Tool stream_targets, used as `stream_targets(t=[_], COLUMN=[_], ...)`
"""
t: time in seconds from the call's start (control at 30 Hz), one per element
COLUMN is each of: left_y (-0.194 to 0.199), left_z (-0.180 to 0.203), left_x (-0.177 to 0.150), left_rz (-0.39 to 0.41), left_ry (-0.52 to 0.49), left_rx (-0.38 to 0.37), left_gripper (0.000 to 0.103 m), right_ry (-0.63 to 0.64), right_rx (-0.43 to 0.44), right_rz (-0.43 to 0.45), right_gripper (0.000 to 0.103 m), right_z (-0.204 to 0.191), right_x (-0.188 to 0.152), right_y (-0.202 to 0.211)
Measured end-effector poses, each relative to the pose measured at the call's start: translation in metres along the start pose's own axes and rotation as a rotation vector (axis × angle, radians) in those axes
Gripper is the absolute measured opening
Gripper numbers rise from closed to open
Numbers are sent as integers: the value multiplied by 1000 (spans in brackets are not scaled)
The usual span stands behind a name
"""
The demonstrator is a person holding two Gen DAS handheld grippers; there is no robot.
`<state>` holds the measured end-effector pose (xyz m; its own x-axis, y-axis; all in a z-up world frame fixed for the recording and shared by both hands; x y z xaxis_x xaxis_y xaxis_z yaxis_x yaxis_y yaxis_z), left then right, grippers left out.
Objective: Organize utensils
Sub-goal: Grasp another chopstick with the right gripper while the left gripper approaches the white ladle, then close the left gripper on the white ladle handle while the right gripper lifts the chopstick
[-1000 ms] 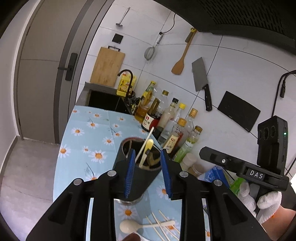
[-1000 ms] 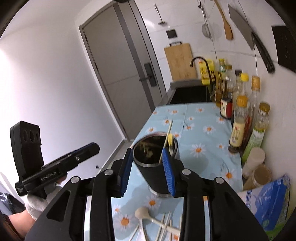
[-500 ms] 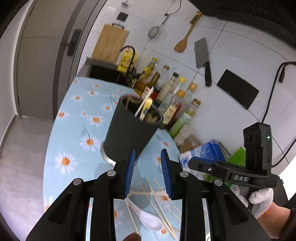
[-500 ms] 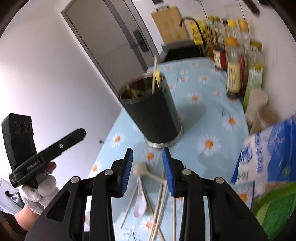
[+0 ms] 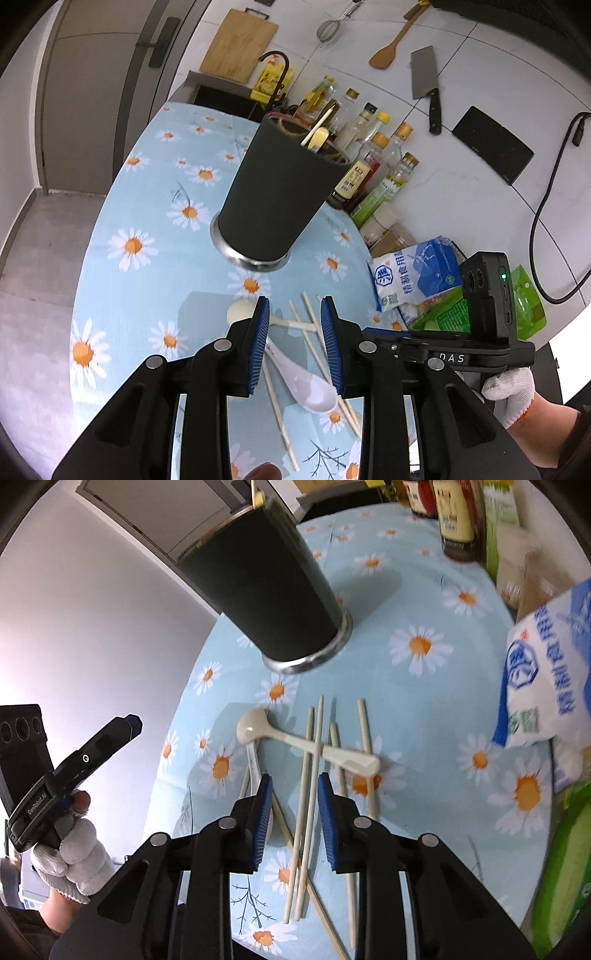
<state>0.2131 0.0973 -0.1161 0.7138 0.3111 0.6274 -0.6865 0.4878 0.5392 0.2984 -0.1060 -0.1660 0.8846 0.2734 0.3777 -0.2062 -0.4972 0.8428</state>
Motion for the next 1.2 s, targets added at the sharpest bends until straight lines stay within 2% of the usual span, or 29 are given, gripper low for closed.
stream_targets(t=[0.17, 0.37, 0.57, 0.83, 1.0, 1.2], left_y=[-1, -3, -9, -19, -25, -29], left_z=[-7, -14, -15, -17, -20, -24], left_x=[-7, -13, -16, -14, -13, -13], left_rz=[-10, -23, -45, -70, -95, -114], left_ry=[44, 81, 79, 79, 94, 100], left_rx=[-17, -42, -47, -72, -78, -84], left_gripper=[28, 28, 28, 28, 28, 28], right_ry=[30, 48, 67, -7, -9, 5], right_rx=[-19, -60, -88, -95, -102, -101], right_rz=[-42, -135, -165, -228, -241, -195], right_gripper=[18, 16, 11, 6, 6, 6], right_z=[-2, -2, -3, 0, -6, -15], right_x=[-5, -11, -9, -1, 1, 10], right_y=[-16, -42, -53, -63, -66, -51])
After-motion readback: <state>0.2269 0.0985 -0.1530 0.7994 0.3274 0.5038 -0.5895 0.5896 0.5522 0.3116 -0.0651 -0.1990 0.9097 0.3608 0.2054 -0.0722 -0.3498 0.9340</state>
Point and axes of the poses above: each gripper's, at about its wrist camera, not at the fingertips, and y roughly against the way its jaws point, z to its right, x to its top, the point moved 4 cm from there along -y, roughly the way its jaws point, and after that the axes turned 9 degrees about -x, right-handed, at the moved point
